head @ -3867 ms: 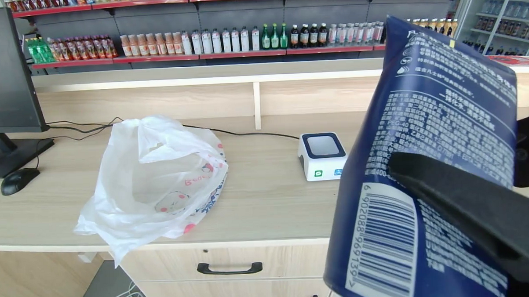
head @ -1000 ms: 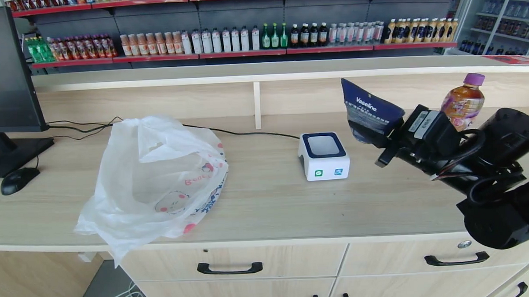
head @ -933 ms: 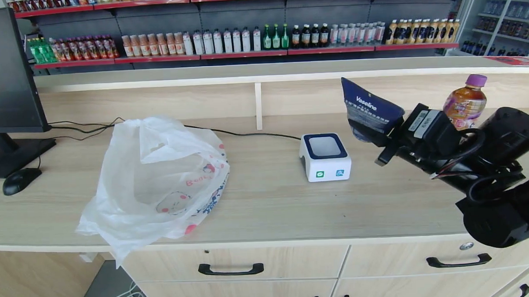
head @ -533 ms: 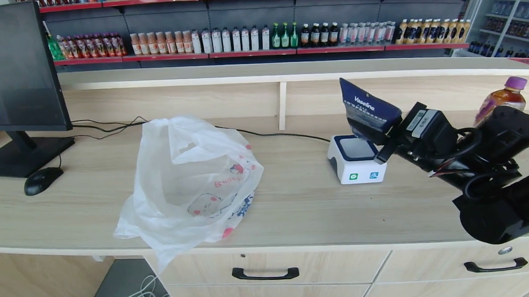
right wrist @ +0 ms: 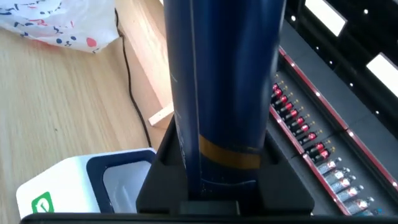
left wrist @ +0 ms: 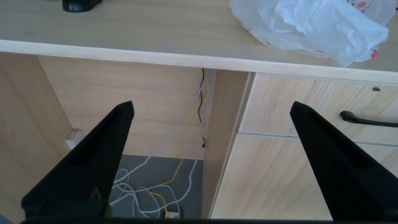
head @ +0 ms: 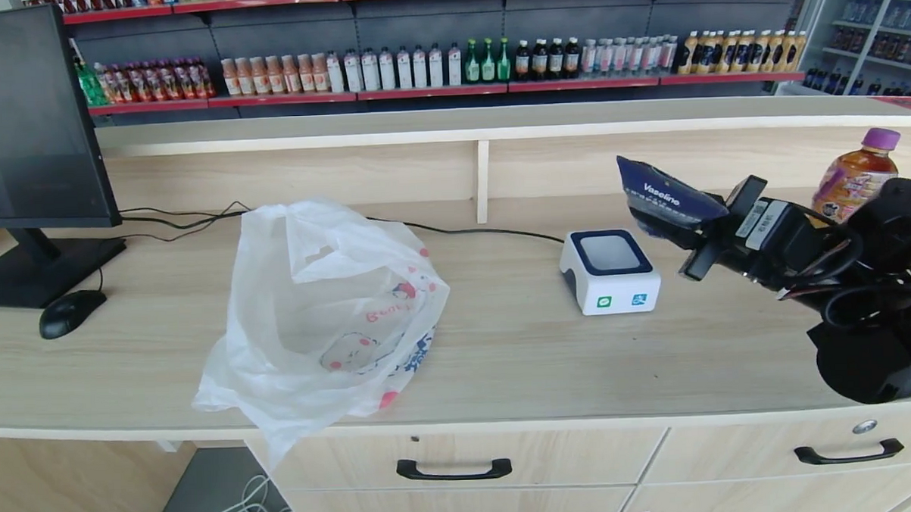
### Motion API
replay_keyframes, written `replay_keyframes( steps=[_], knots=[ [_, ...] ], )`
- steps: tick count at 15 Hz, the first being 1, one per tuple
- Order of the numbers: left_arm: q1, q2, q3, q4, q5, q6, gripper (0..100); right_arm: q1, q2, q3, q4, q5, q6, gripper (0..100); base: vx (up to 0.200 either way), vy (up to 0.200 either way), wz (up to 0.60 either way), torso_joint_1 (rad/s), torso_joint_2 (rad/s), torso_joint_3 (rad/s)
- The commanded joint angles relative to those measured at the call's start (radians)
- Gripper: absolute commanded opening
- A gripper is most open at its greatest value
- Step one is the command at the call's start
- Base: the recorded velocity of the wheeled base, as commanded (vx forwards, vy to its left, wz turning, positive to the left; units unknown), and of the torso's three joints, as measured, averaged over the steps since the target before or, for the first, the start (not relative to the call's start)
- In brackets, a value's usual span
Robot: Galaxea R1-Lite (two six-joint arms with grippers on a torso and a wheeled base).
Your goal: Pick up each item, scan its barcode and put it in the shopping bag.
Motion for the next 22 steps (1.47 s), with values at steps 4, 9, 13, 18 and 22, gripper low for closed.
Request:
replay_keyframes(
  steps=[4, 9, 13, 18, 22],
  knots=[
    [0.000, 0.000, 0.000, -0.001, 0.000, 0.004, 100, -0.019, 0.087, -0.049, -0.001, 0.104, -0.085, 0, 0.000, 0.000, 0.00, 0.000, 0.00, 0.000],
    [0.000, 0.000, 0.000, 0.001, 0.000, 0.003, 100, -0.019, 0.139, -0.095, -0.001, 0.140, -0.111, 0, 0.000, 0.000, 0.00, 0.000, 0.00, 0.000],
    [0.000, 0.000, 0.000, 0.001, 0.000, 0.003, 100, -0.019, 0.143, -0.095, -0.001, 0.142, -0.121, 0, 0.000, 0.000, 0.00, 0.000, 0.00, 0.000],
    [0.000, 0.000, 0.000, 0.001, 0.000, 0.003, 100, -0.020, 0.145, -0.090, -0.001, 0.142, -0.124, 0, 0.000, 0.000, 0.00, 0.000, 0.00, 0.000],
    [0.000, 0.000, 0.000, 0.001, 0.000, 0.004, 100, -0.020, 0.139, -0.082, -0.001, 0.136, -0.124, 0, 0.000, 0.000, 0.00, 0.000, 0.00, 0.000]
  ],
)
